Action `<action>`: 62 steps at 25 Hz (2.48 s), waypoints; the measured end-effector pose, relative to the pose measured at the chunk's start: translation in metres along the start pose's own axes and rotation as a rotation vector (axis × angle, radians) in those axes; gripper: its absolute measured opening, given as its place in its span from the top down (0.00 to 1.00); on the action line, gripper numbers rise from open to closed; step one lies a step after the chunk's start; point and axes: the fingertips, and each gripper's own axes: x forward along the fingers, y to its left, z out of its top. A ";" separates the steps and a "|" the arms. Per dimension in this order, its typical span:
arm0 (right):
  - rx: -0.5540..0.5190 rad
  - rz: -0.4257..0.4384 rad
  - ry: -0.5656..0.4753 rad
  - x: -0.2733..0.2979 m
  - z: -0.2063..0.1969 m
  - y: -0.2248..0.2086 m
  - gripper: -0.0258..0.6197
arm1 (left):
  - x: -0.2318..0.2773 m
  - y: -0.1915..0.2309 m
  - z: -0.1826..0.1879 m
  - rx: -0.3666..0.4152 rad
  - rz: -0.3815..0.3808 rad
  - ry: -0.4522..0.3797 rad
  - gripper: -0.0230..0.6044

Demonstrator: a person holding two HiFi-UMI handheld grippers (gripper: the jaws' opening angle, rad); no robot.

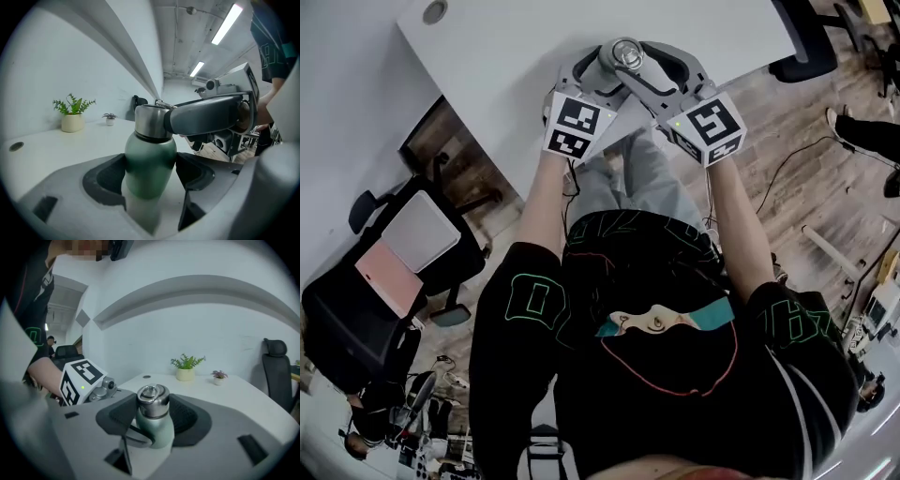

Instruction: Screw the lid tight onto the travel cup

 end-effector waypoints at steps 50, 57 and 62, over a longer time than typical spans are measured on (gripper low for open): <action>-0.305 0.624 0.175 -0.003 0.011 0.009 0.59 | 0.001 -0.003 0.000 0.010 -0.018 0.024 0.41; -0.280 0.535 0.153 -0.004 0.009 0.008 0.59 | 0.001 -0.004 0.000 0.014 -0.016 0.021 0.41; -0.229 0.401 0.123 -0.003 0.010 0.004 0.60 | 0.004 -0.002 0.001 0.011 -0.012 0.020 0.41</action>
